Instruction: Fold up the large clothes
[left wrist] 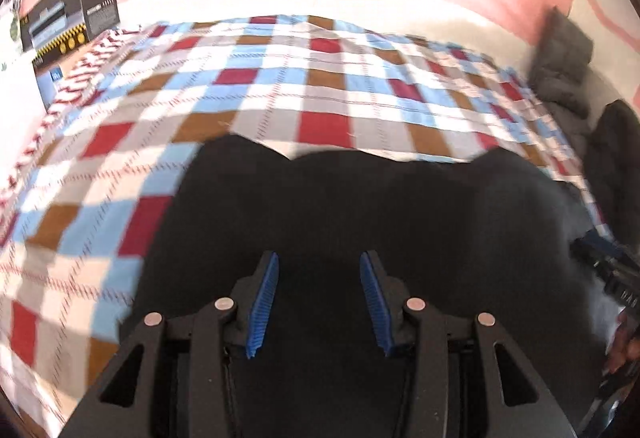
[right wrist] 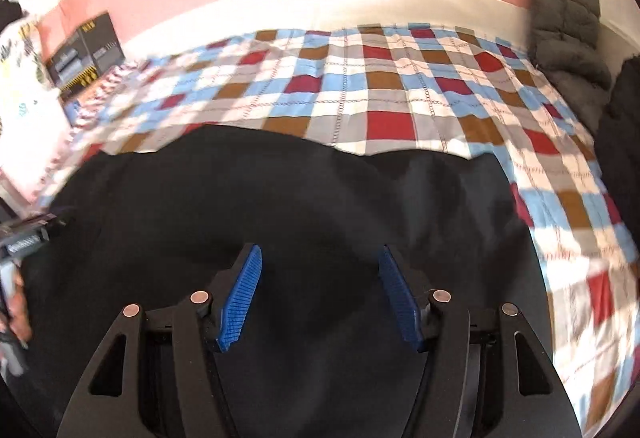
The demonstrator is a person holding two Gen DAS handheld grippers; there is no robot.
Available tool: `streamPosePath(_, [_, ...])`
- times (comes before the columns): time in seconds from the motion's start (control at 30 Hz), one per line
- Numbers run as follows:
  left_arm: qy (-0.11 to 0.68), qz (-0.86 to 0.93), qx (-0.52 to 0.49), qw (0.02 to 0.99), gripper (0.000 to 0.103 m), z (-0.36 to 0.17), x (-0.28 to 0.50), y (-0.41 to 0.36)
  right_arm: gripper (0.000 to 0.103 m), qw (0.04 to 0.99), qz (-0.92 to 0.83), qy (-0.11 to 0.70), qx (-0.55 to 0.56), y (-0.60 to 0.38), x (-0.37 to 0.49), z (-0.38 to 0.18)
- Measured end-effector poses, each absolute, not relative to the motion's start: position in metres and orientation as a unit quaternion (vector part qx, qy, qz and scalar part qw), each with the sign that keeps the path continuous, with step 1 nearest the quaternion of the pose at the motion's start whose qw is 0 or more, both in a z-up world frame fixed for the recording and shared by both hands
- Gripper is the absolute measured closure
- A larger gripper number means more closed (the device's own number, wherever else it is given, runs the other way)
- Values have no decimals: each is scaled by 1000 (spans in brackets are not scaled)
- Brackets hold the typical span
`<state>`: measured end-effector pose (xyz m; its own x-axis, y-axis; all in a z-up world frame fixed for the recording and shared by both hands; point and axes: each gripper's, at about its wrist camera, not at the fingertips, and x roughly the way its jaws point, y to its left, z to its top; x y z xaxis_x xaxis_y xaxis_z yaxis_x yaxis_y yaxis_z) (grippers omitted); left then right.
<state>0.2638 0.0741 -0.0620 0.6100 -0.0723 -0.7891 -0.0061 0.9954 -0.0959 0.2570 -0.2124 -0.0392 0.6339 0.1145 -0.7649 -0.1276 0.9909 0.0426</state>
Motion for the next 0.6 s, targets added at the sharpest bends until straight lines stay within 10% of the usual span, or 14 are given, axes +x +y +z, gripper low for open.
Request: streamPosePath(0.6, [434,8,-41,900,58,-68,286,99,43,903,-19,429,20,-281,296,-54])
